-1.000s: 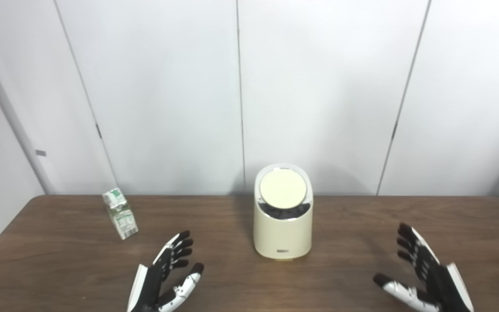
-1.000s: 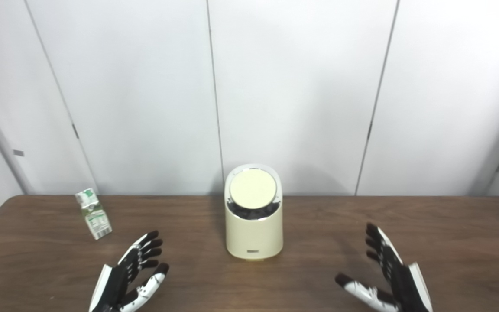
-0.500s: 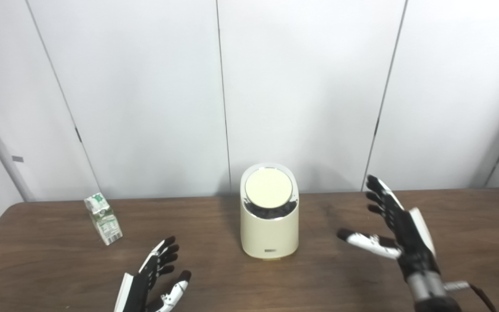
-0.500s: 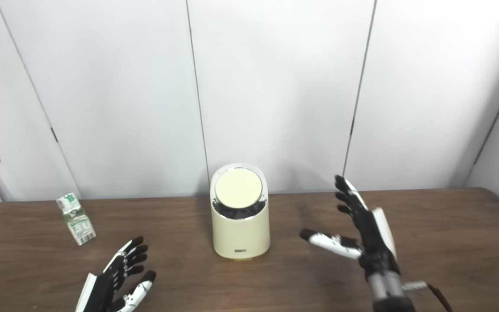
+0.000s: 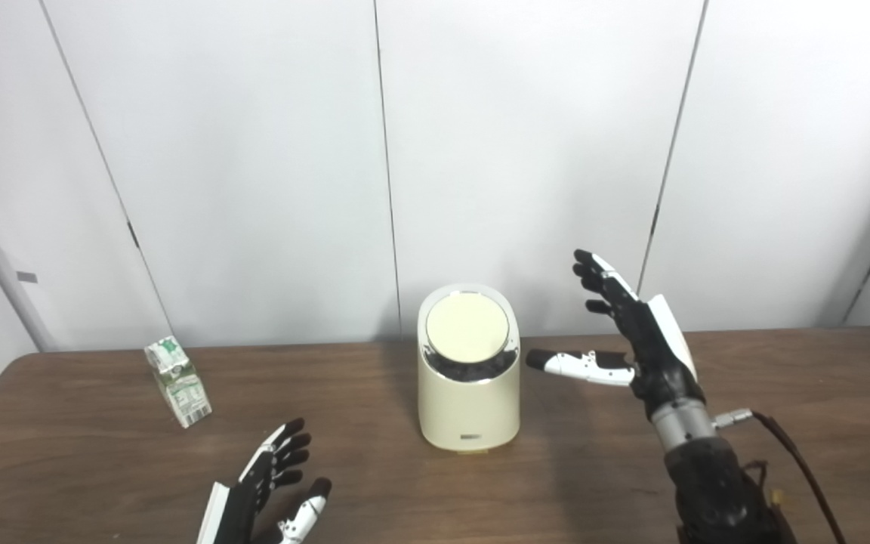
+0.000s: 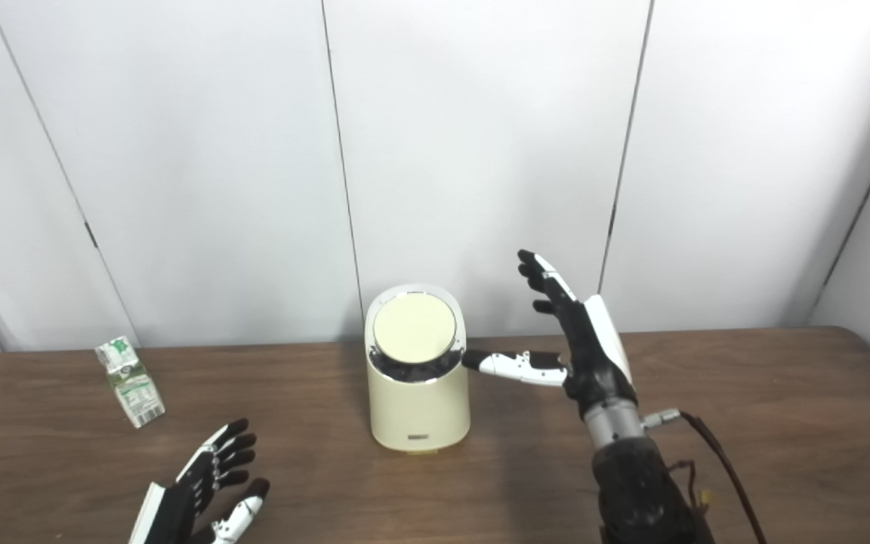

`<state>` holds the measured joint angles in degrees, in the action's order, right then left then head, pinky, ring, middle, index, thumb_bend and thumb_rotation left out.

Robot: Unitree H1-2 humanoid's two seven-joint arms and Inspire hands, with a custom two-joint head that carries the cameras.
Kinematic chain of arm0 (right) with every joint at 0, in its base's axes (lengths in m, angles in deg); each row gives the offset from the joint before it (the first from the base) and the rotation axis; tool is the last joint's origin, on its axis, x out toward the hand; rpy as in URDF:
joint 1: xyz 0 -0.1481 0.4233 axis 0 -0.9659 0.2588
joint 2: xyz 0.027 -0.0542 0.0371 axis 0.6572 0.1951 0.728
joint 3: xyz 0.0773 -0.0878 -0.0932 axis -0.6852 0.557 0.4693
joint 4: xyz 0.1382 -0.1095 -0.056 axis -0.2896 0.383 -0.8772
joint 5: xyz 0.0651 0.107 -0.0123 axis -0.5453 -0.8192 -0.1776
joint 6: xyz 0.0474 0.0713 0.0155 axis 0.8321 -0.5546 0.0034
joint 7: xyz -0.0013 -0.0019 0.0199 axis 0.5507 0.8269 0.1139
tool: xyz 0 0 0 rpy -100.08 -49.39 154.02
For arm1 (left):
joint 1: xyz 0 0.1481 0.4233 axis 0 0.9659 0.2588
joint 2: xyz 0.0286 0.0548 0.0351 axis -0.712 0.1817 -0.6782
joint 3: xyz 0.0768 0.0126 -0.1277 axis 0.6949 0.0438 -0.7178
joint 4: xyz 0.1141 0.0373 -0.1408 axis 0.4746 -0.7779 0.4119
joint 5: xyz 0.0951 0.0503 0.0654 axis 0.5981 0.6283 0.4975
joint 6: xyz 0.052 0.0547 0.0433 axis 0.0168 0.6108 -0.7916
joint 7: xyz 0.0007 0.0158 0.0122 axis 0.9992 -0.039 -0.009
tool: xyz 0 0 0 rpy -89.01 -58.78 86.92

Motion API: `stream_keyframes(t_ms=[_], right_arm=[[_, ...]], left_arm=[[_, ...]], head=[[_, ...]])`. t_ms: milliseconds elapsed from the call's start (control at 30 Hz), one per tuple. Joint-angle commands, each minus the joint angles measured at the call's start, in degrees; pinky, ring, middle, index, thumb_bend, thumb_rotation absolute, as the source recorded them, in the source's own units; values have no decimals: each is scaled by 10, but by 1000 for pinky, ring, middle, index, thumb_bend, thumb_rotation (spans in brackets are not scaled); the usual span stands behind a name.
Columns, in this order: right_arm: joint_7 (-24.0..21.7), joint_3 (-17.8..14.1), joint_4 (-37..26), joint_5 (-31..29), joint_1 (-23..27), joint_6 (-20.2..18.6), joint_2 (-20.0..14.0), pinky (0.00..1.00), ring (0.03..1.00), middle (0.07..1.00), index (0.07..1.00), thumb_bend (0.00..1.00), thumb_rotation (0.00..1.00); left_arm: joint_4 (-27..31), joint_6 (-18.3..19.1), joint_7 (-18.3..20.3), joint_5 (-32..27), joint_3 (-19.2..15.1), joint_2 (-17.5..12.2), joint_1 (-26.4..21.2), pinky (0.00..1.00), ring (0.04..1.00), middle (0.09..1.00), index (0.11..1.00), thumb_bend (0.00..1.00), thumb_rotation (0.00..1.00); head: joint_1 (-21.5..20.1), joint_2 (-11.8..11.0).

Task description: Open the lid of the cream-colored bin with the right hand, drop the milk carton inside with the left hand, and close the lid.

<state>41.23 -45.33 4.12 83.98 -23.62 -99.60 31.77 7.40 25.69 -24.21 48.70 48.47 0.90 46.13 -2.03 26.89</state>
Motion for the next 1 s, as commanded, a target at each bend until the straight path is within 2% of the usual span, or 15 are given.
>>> stream_keyframes(t_ms=[0,467,633,767,967], right_arm=[[-1,4,-3,9,38,8,-7,790,885,892,902,910,330],[5,43,127,33,125,41,-16,788,870,884,897,882,284],[3,56,160,38,144,43,-17,797,869,881,903,895,317],[9,66,187,46,159,52,-15,733,845,867,887,916,332],[20,81,214,61,173,63,-11,727,836,863,879,920,324]], left_arm=[[-9,9,-2,3,5,7,28,754,808,844,912,454,307],[-8,11,-9,24,10,13,29,752,800,837,902,477,364],[-10,7,-9,24,11,17,29,756,799,836,900,479,357],[-10,6,-10,25,13,19,28,760,802,836,905,484,358],[-9,11,-11,30,14,21,28,752,804,837,906,503,402]], head=[[0,1],[16,9],[21,9],[24,12],[30,15]])
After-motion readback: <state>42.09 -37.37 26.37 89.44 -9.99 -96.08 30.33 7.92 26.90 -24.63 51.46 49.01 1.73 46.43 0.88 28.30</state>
